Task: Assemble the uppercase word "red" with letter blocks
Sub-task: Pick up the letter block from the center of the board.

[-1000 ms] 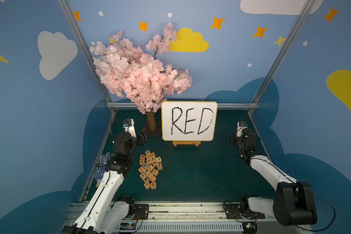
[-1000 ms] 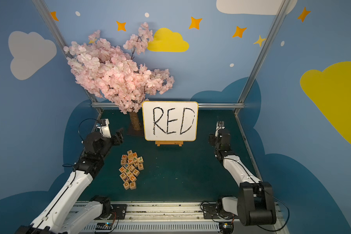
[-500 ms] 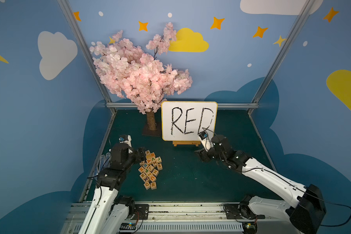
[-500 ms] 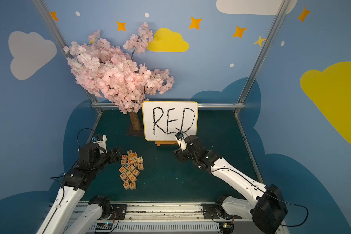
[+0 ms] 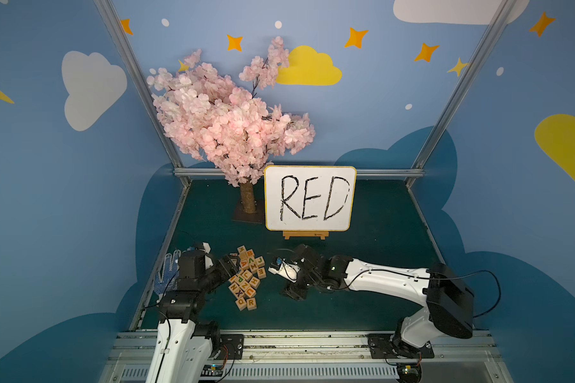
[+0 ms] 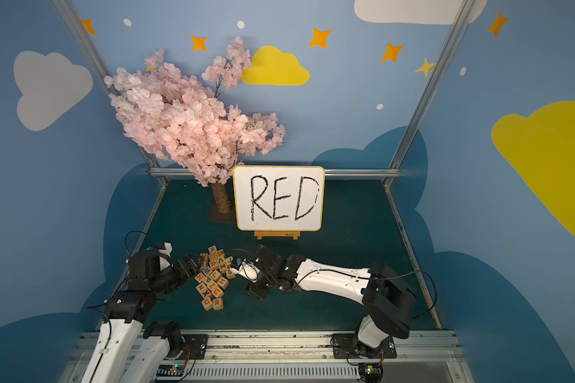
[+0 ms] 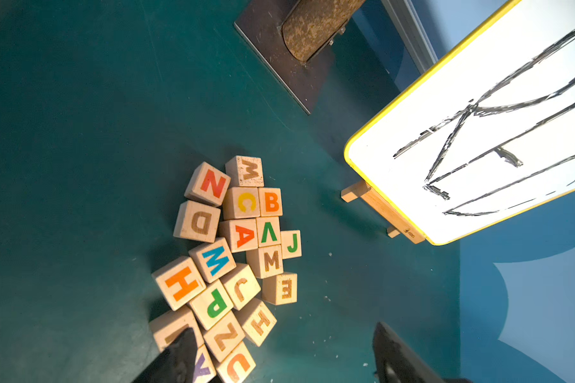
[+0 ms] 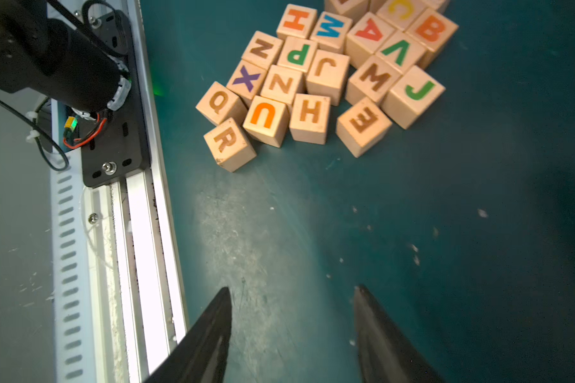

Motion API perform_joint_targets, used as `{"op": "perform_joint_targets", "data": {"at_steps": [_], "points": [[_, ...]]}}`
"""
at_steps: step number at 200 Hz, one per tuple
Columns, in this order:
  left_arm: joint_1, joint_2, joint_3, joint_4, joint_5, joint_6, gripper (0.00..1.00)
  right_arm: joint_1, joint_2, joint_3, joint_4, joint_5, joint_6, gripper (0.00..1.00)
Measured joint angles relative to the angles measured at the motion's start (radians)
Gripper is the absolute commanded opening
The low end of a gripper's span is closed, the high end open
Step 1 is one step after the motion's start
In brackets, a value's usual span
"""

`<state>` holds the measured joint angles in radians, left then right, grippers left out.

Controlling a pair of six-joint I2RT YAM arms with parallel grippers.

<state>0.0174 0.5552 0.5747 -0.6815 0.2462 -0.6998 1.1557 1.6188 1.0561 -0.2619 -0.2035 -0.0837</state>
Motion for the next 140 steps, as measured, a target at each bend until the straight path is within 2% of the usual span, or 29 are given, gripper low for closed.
{"op": "perform_joint_targets", "data": {"at_steps": [50,63,89,140], "points": [[0.026,-0.095,0.000,-0.068,0.074,-0.101,0.79,0.028,0.127,0.085,0.044,-0.082,-0.030,0.57],[0.026,-0.140,0.002,-0.114,0.073,-0.127,0.79,0.032,0.153,0.098,0.053,-0.103,-0.036,0.58],[0.027,-0.207,0.017,-0.210,0.062,-0.164,0.79,0.039,0.203,0.129,0.060,-0.137,-0.056,0.67],[0.027,-0.351,0.011,-0.335,0.045,-0.249,0.76,0.047,0.285,0.199,0.063,-0.189,-0.098,0.67]]}}
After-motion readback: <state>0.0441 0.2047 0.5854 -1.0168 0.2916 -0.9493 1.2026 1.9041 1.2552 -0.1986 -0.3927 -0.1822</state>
